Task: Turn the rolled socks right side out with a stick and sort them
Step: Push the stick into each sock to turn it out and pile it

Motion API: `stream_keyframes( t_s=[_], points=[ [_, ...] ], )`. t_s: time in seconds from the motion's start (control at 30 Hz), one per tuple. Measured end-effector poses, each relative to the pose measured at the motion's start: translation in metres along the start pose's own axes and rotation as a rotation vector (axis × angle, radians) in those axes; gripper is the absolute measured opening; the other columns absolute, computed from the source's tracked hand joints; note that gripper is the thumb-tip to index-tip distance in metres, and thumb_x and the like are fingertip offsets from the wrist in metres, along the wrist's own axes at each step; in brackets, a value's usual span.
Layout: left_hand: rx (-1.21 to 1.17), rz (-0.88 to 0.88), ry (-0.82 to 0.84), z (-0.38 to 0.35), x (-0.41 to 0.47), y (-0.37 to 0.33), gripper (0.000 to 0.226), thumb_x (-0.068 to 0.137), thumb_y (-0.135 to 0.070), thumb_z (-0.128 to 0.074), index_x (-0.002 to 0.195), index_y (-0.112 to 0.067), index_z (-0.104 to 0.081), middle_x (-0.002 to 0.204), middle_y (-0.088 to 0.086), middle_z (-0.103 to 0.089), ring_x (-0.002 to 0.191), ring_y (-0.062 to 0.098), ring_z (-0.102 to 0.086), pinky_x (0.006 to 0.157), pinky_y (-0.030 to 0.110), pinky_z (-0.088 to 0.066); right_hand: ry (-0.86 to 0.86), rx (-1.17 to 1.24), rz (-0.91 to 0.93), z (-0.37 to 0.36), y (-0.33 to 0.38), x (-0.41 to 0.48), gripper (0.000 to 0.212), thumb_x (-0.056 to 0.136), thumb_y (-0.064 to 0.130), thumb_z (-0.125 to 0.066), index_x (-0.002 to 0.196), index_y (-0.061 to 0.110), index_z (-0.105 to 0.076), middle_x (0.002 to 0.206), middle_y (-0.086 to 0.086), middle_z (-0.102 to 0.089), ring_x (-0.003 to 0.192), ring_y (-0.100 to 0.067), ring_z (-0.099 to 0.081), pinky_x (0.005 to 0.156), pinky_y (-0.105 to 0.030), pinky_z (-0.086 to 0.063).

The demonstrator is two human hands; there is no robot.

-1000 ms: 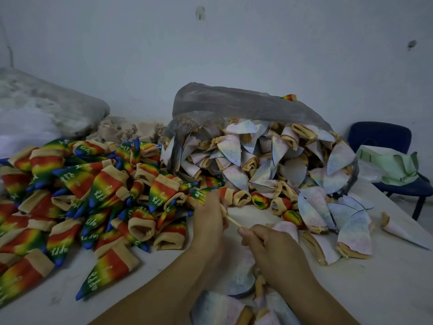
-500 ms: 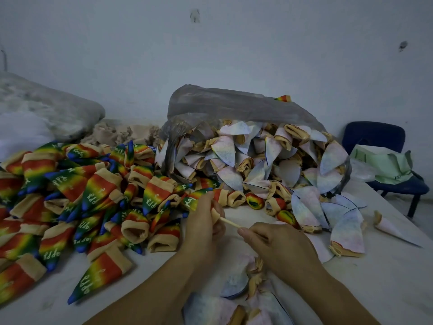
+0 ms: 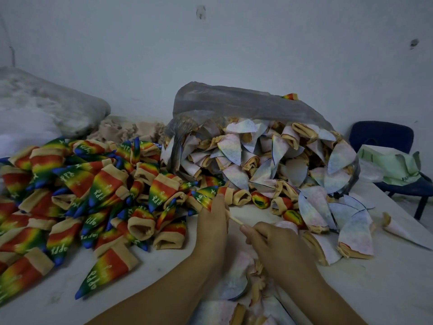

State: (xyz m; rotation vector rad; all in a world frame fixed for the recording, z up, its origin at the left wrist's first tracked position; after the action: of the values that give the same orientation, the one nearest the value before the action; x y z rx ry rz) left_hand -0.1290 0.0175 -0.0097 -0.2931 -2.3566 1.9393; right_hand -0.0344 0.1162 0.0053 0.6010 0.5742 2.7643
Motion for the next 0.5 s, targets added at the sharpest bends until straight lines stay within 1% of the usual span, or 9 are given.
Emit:
stream_keyframes(
  t_s=[0.07, 0.13, 0.2, 0.3, 0.37, 0.43, 0.5],
  points=[
    [-0.039, 0.001, 0.019, 0.001, 0.0, 0.002, 0.033, 0.094, -0.036, -0.049, 0.067, -0.017, -0.05, 0.052, -0.004, -0.035, 0.048, 0.009, -0.036, 0.053, 0.028, -0.032, -0.038, -0.103, 0.084, 0.007, -0.005, 0.0, 0.063, 0.08, 0.072, -0.015, 0.075, 0.029, -0.06, 0.068, 0.005, -0.061, 0.066, -0.008, -0.056, 0.061, -0.031, -0.048],
    [-0.101, 0.014, 0.022, 0.003, 0.002, 0.001, 0.028, 0.092, -0.034, -0.051, 0.073, -0.014, -0.051, 0.056, -0.001, -0.038, 0.049, 0.009, -0.037, 0.052, 0.027, -0.032, -0.041, -0.144, 0.116, 0.016, -0.013, 0.002, 0.062, 0.074, 0.075, -0.007, 0.068, 0.031, -0.05, 0.06, 0.004, -0.053, 0.061, -0.008, -0.052, 0.056, -0.031, -0.044],
    [-0.162, 0.018, 0.046, 0.006, 0.005, -0.002, 0.021, 0.09, -0.028, -0.052, 0.079, -0.01, -0.051, 0.059, 0.003, -0.037, 0.05, 0.012, -0.033, 0.048, 0.025, -0.03, -0.047, -0.175, 0.11, 0.022, -0.018, 0.003, 0.062, 0.073, 0.076, -0.007, 0.068, 0.031, -0.049, 0.06, 0.005, -0.054, 0.059, -0.007, -0.053, 0.054, -0.029, -0.042],
    [-0.153, 0.032, 0.133, 0.002, 0.003, -0.005, 0.023, 0.09, -0.022, -0.05, 0.069, -0.013, -0.053, 0.051, -0.001, -0.035, 0.043, 0.009, -0.031, 0.04, 0.02, -0.027, -0.083, -0.215, 0.114, 0.021, -0.013, 0.003, 0.06, 0.075, 0.073, -0.006, 0.07, 0.031, -0.048, 0.063, 0.006, -0.057, 0.063, -0.008, -0.055, 0.056, -0.029, -0.043],
    [-0.134, 0.029, 0.172, -0.005, 0.0, -0.008, 0.03, 0.094, -0.02, -0.045, 0.065, -0.016, -0.052, 0.046, -0.006, -0.037, 0.038, 0.004, -0.032, 0.036, 0.017, -0.027, -0.08, -0.204, 0.088, 0.017, -0.007, 0.001, 0.066, 0.075, 0.072, -0.006, 0.074, 0.027, -0.055, 0.068, 0.004, -0.06, 0.068, -0.011, -0.056, 0.062, -0.032, -0.047],
    [-0.117, -0.007, 0.169, -0.01, -0.002, -0.01, 0.033, 0.097, -0.021, -0.042, 0.064, -0.017, -0.05, 0.044, -0.009, -0.038, 0.037, 0.002, -0.034, 0.036, 0.015, -0.028, -0.071, -0.1, 0.03, 0.014, -0.006, 0.0, 0.069, 0.075, 0.073, -0.01, 0.079, 0.027, -0.063, 0.071, 0.004, -0.063, 0.072, -0.01, -0.057, 0.066, -0.033, -0.049],
    [-0.127, -0.044, 0.161, -0.01, -0.003, -0.012, 0.036, 0.098, -0.023, -0.041, 0.063, -0.017, -0.049, 0.046, -0.008, -0.038, 0.037, 0.002, -0.034, 0.036, 0.015, -0.029, -0.059, 0.019, -0.032, 0.013, -0.002, -0.003, 0.062, 0.076, 0.072, -0.017, 0.076, 0.03, -0.064, 0.073, 0.008, -0.065, 0.071, -0.004, -0.057, 0.064, -0.029, -0.048]
  ],
)
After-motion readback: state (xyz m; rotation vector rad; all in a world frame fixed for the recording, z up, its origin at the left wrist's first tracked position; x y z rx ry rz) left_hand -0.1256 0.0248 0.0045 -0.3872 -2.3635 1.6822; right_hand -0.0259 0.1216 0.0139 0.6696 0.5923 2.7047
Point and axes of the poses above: each hand's wrist, its own x-axis towards the middle knuckle, its own z-axis out of the back of the hand, y = z × x, the point moved 3 cm from there along x, towards the middle knuckle
